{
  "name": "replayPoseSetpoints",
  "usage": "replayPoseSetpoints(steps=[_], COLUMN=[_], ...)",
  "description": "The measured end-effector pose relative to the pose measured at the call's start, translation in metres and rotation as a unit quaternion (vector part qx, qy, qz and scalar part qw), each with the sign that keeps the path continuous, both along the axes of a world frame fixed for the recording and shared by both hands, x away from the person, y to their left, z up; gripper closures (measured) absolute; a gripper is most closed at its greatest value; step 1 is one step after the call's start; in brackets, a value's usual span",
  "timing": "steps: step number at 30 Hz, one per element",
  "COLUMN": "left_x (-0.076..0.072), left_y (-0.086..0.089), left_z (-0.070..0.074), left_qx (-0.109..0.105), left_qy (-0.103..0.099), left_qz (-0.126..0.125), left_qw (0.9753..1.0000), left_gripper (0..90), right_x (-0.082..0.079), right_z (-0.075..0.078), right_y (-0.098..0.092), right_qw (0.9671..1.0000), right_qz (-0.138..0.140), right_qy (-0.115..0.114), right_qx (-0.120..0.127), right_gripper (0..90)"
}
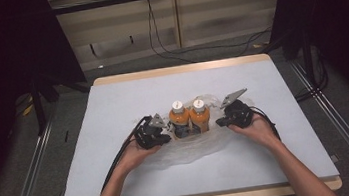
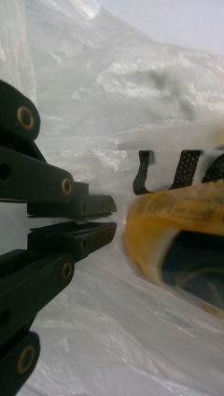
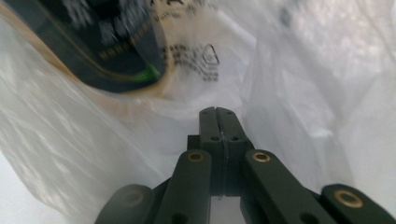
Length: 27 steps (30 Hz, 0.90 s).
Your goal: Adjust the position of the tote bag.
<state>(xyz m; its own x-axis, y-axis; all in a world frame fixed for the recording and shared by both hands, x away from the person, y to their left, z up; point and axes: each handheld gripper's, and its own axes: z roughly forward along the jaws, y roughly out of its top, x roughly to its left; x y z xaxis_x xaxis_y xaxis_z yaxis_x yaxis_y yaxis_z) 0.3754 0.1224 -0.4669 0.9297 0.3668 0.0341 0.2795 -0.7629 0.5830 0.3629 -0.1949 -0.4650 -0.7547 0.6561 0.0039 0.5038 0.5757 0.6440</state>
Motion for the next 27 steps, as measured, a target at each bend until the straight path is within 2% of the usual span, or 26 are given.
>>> replayPoseSetpoints(steps=[2, 4, 5, 7, 9, 10, 11, 13, 14, 15, 16, 17, 20, 24, 27], left_x=[0.0, 0.0, 0.001, 0.003, 0.005, 0.006, 0.008, 0.009, 0.009, 0.009, 0.009, 0.009, 0.007, 0.005, 0.003], left_y=[0.001, 0.002, 0.004, 0.009, 0.015, 0.018, 0.023, 0.027, 0.032, 0.032, 0.034, 0.034, 0.035, 0.038, 0.038], left_z=[0.001, 0.002, 0.002, 0.002, 0.002, 0.002, 0.001, 0.001, 0.002, 0.002, 0.002, 0.002, 0.003, 0.004, 0.005], left_qx=[0.008, 0.028, 0.031, 0.025, 0.03, 0.031, 0.022, 0.022, 0.033, 0.033, 0.043, 0.043, 0.054, 0.059, 0.075], left_qy=[-0.006, -0.023, -0.024, -0.019, -0.025, -0.024, -0.019, -0.023, -0.028, -0.028, -0.036, -0.036, -0.043, -0.04, -0.045], left_qz=[-0.002, -0.001, 0.0, 0.005, 0.014, 0.015, 0.021, 0.022, 0.023, 0.023, 0.019, 0.019, 0.015, 0.005, -0.005], left_qw=[0.9999, 0.9993, 0.9992, 0.9995, 0.9991, 0.9991, 0.9993, 0.9992, 0.9988, 0.9988, 0.9982, 0.9982, 0.9975, 0.9975, 0.9961], left_gripper=[85.2, 84.4, 84.3, 84.2, 84.5, 85.1, 85.1, 85.2, 85.2, 85.2, 85.2, 85.4, 85.8, 87.6, 88.8], right_x=[0.0, 0.0, 0.0, 0.0, 0.0, 0.0, 0.0, 0.0, 0.0, 0.0, 0.0, 0.0, -0.001, -0.003, -0.004], right_z=[-0.003, -0.007, -0.008, -0.007, -0.007, -0.007, -0.006, -0.005, -0.004, -0.004, -0.004, -0.004, -0.001, 0.001, 0.003], right_y=[-0.002, -0.002, -0.002, -0.002, -0.003, -0.004, -0.005, -0.008, -0.014, -0.015, -0.017, -0.017, -0.022, -0.026, -0.033], right_qw=[1.0, 0.9998, 0.9997, 0.9996, 0.9994, 0.9989, 0.9983, 0.9981, 0.9981, 0.9978, 0.9979, 0.9979, 0.9963, 0.9941, 0.9934], right_qz=[-0.006, -0.005, -0.006, -0.008, -0.01, -0.013, -0.017, -0.015, -0.017, -0.02, -0.013, -0.013, -0.007, -0.003, -0.004], right_qy=[0.005, 0.004, 0.004, 0.004, 0.001, -0.003, -0.005, -0.005, 0.004, 0.008, 0.008, 0.008, 0.015, 0.016, 0.027], right_qx=[-0.003, -0.02, -0.024, -0.026, -0.034, -0.044, -0.055, -0.06, -0.059, -0.062, -0.063, -0.063, -0.084, -0.107, -0.111], right_gripper=[90.0, 90.0, 90.0, 90.0, 90.0, 90.0, 90.0, 90.0, 90.0, 90.0, 90.0, 90.0, 90.0, 90.0, 90.0])
